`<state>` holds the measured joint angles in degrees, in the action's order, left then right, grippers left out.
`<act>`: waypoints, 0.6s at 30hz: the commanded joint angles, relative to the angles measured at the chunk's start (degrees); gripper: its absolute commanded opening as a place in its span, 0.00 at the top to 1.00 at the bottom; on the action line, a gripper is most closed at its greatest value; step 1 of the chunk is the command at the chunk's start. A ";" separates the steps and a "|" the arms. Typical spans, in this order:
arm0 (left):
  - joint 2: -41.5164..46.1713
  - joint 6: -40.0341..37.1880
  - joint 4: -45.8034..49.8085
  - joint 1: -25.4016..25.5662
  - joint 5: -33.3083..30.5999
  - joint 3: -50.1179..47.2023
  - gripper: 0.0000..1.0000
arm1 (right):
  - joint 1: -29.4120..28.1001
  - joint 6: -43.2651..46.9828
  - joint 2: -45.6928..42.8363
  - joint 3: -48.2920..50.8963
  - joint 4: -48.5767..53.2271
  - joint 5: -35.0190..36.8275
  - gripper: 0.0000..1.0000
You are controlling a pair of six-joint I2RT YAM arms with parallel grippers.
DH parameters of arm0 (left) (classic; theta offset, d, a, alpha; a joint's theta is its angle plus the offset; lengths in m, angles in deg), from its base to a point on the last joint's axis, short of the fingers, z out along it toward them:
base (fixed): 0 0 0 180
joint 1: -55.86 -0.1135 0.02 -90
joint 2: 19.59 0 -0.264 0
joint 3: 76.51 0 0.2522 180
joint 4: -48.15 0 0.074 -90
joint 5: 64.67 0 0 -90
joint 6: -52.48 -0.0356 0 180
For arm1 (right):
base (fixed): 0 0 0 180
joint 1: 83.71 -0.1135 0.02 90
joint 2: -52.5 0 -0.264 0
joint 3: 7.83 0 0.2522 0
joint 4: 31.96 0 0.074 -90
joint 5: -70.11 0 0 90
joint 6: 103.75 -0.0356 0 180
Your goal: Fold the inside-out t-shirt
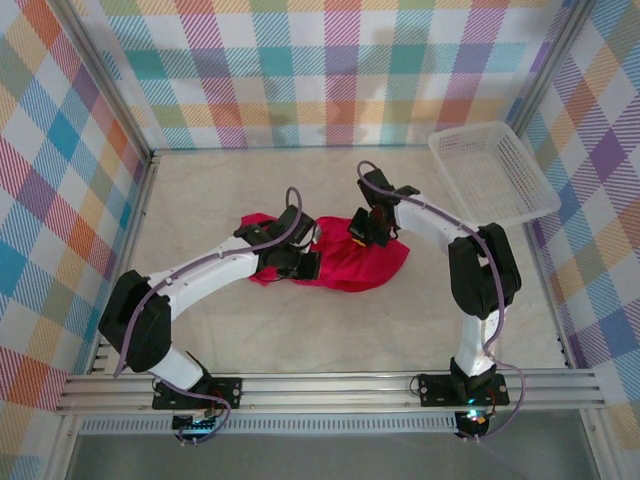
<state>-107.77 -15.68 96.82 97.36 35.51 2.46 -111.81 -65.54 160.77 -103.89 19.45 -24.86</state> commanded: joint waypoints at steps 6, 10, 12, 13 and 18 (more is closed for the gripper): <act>2.85 2.89 -5.45 0.24 0.36 -7.44 1.00 | 0.57 2.92 -13.20 -7.99 6.87 0.05 1.00; 1.41 3.35 -7.05 0.23 0.37 -9.05 1.00 | 2.87 3.16 -22.05 -5.99 7.73 -0.45 1.00; 0.76 3.42 -7.28 0.19 0.42 -9.14 1.00 | 4.19 3.32 -26.10 -3.56 7.49 -0.65 1.00; 0.52 3.43 -7.39 0.24 0.54 -9.04 1.00 | 4.67 3.46 -27.87 -1.86 7.31 -0.65 0.98; 0.38 4.08 -8.18 0.25 1.59 -7.93 1.00 | 5.90 3.67 -30.73 8.47 4.68 -2.37 0.94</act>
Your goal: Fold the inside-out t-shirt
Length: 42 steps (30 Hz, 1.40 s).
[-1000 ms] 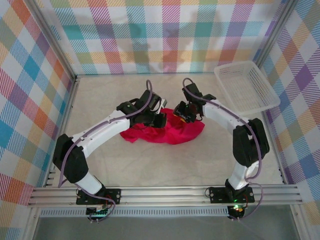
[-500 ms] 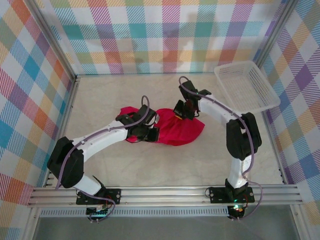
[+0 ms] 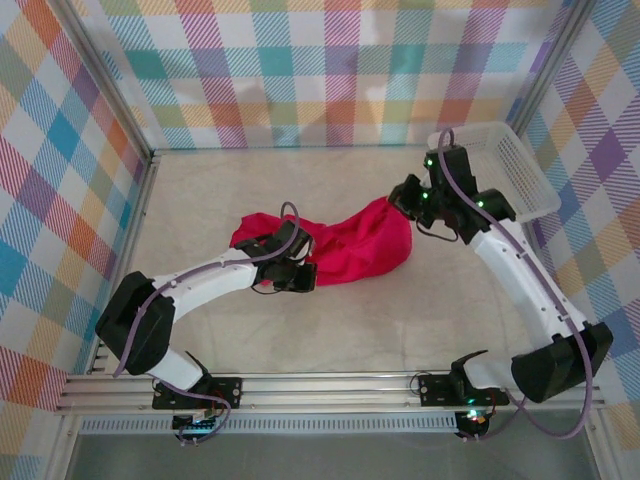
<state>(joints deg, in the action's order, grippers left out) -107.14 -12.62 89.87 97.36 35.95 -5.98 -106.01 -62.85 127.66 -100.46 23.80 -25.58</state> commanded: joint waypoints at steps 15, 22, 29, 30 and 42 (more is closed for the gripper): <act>-0.85 0.81 -2.36 0.31 6.20 4.40 0.66 | 0.68 4.14 4.74 11.53 4.19 2.67 0.44; -5.36 4.40 -14.73 3.02 14.96 3.08 0.40 | 0.68 5.16 4.24 17.45 3.31 0.47 0.49; -14.83 8.27 -22.37 6.47 15.89 4.67 0.38 | 0.69 5.33 7.48 17.54 1.92 -1.75 0.44; -16.43 8.55 -22.51 6.44 16.06 5.19 0.41 | 0.68 5.33 7.92 17.42 1.73 -2.45 0.43; -9.65 3.64 -5.47 4.42 8.57 9.67 0.75 | -1.04 1.65 8.94 25.40 -7.28 -9.95 0.34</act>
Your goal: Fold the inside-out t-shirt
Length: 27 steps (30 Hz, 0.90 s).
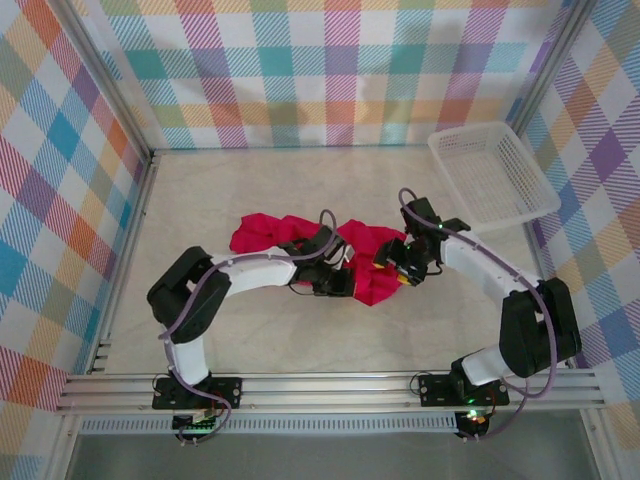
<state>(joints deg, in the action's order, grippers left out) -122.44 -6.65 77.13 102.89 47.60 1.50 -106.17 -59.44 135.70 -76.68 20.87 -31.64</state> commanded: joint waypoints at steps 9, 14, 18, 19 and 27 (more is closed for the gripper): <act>15.66 -4.75 13.17 -15.28 -10.75 -6.95 0.41 | -1.62 -2.05 7.97 -3.04 -4.87 0.57 0.74; 13.76 -4.56 8.94 -26.15 -9.43 -11.91 0.39 | -1.44 1.07 2.14 -11.21 5.12 4.73 1.00; 8.05 -3.90 5.89 -30.66 -9.20 -10.76 0.38 | -0.50 3.16 -6.12 -17.27 12.52 9.87 1.00; 6.18 -3.86 5.84 -31.38 -9.03 -9.57 0.39 | 0.29 3.65 -8.42 -18.76 14.28 11.37 1.00; 4.96 -3.69 9.51 -34.49 -9.74 -2.55 1.00 | 8.63 5.09 -17.57 -24.95 19.58 13.36 1.00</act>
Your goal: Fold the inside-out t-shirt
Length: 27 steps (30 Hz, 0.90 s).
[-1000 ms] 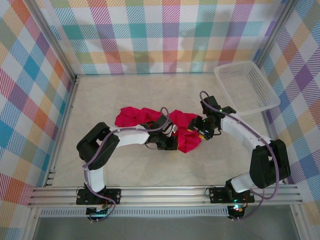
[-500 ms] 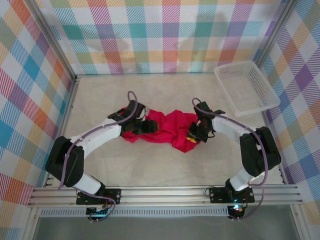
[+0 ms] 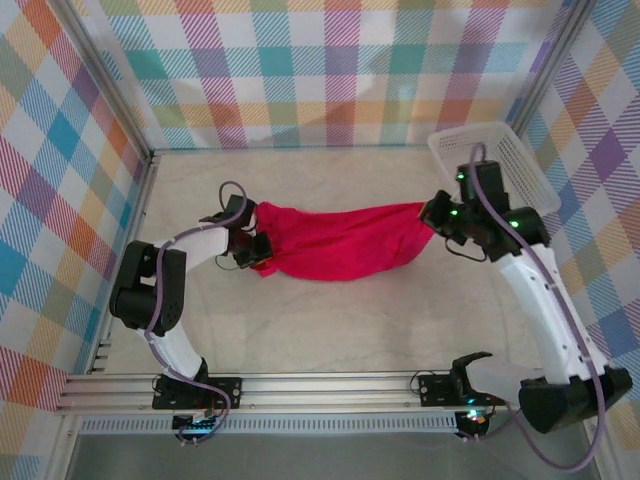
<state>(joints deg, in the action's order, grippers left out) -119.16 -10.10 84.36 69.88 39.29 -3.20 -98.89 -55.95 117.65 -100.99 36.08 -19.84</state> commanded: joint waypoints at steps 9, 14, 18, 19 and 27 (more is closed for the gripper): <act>15.75 -3.48 17.15 -2.32 -8.62 13.92 1.00 | 1.82 2.11 4.14 -12.01 5.79 -0.30 1.00; 25.94 -5.78 26.04 -3.20 -10.99 25.69 1.00 | 1.83 1.31 4.82 -24.10 8.43 -3.82 1.00; 29.76 -8.89 32.37 -3.29 -11.32 37.63 1.00 | 1.86 0.24 4.90 -32.07 10.40 -6.25 1.00; 29.64 -9.66 34.31 -3.30 -11.16 40.87 1.00 | 1.78 0.02 5.14 -33.45 10.51 -6.82 1.00; 16.08 -11.34 36.76 -3.30 1.28 46.39 1.00 | 1.87 0.79 12.21 -28.72 5.74 -3.84 1.00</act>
<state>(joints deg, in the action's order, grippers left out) -94.18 -20.07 117.70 67.30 34.37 46.17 -97.38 -55.22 125.25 -133.01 43.82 -25.28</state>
